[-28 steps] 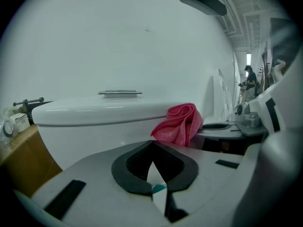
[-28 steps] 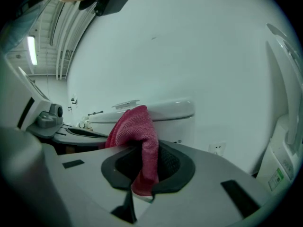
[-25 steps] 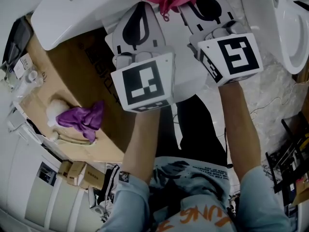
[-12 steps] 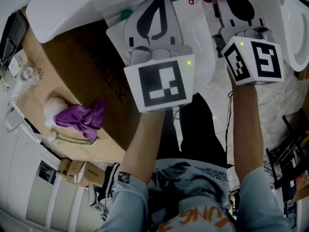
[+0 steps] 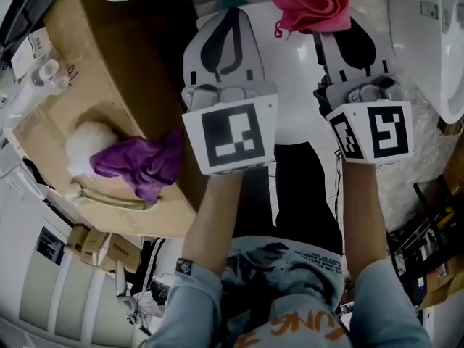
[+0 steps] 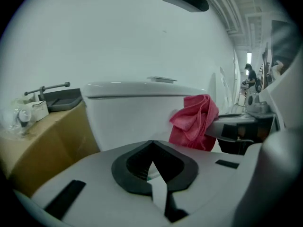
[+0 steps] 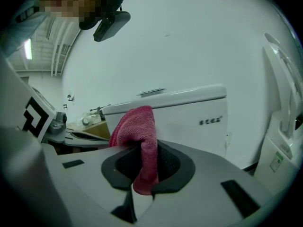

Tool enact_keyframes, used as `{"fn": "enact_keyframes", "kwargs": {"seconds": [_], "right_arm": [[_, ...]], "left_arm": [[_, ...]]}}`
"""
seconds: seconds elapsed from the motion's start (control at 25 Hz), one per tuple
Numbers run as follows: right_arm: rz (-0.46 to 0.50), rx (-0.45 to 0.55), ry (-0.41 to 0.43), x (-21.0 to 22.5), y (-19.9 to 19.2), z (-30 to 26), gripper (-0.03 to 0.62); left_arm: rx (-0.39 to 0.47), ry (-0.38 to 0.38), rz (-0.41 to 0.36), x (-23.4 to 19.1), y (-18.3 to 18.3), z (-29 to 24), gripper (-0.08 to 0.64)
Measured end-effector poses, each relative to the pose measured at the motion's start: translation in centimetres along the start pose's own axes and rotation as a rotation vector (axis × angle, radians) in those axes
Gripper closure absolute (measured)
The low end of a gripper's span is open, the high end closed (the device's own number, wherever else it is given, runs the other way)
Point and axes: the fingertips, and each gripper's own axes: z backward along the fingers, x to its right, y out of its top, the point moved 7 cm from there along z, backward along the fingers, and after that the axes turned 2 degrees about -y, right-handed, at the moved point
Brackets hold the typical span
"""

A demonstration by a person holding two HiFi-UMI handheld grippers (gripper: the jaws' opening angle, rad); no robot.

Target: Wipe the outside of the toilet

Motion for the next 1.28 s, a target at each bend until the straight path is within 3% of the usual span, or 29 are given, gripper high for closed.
{"fn": "enact_keyframes", "kwargs": {"seconds": [0.32,0.52,0.72,0.88,1.28], "right_arm": [[0.048,-0.063,0.206,-9.6,-1.6,-5.2,0.526],[0.088,-0.099,0.278,-13.2,-2.3,-8.0,0.526],[0.085,-0.09,0.297,-14.9,-2.6,-10.7,0.526],[0.093,-0.09,0.302,-15.1,-2.9,-12.4,0.526],[0.059,-0.1,0.284,-13.5,-3.5,-13.1,0.526]], "left_arm": [[-0.026,0.096,0.088,-6.6,-2.4,3.4,0.535],[-0.057,0.14,0.13,-9.6,-4.2,4.2,0.535],[-0.08,0.101,0.11,-10.3,-4.7,3.1,0.535],[-0.077,0.118,0.129,-11.8,-4.7,2.5,0.535],[-0.061,0.099,0.115,-11.6,-3.2,0.6,0.535]]}}
